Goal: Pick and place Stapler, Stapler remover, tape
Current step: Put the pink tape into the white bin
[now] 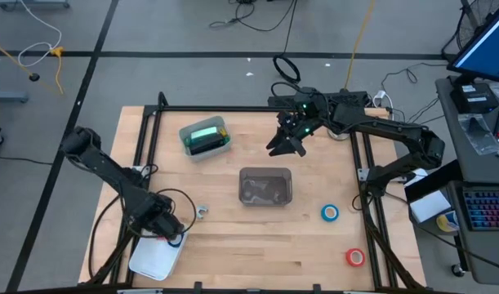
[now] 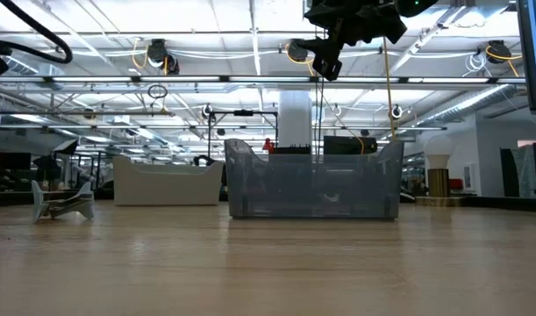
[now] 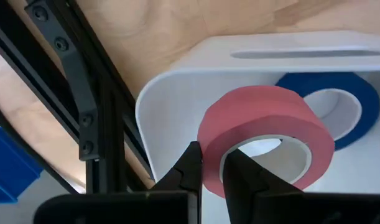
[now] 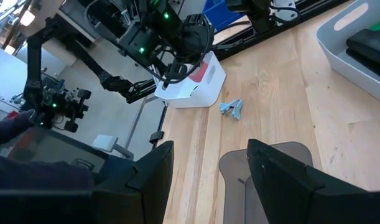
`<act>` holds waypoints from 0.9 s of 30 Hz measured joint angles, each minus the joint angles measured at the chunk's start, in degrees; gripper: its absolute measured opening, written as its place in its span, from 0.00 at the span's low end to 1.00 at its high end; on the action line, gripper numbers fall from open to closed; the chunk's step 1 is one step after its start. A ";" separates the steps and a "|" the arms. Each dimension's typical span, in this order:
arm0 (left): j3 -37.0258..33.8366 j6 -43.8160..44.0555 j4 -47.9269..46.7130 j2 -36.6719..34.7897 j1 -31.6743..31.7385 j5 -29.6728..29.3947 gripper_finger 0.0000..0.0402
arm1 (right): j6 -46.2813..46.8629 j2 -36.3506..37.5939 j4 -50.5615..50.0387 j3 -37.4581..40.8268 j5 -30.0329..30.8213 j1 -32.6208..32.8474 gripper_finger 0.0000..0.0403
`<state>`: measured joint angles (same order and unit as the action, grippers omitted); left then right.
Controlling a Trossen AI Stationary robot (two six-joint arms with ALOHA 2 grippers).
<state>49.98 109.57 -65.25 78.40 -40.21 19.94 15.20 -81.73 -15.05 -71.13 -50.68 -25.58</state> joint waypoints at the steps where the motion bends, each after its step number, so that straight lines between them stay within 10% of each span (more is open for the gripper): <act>1: 0.00 -0.47 0.39 0.41 0.00 0.02 0.08 | 0.04 0.00 0.00 0.00 0.00 0.00 0.49; 27: 0.00 5.68 1.44 2.43 0.07 2.65 0.21 | 0.15 0.00 0.13 0.04 -0.11 0.02 0.49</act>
<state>49.98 115.25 -63.81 80.84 -40.14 22.59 15.35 -81.73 -14.92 -71.09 -50.78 -25.56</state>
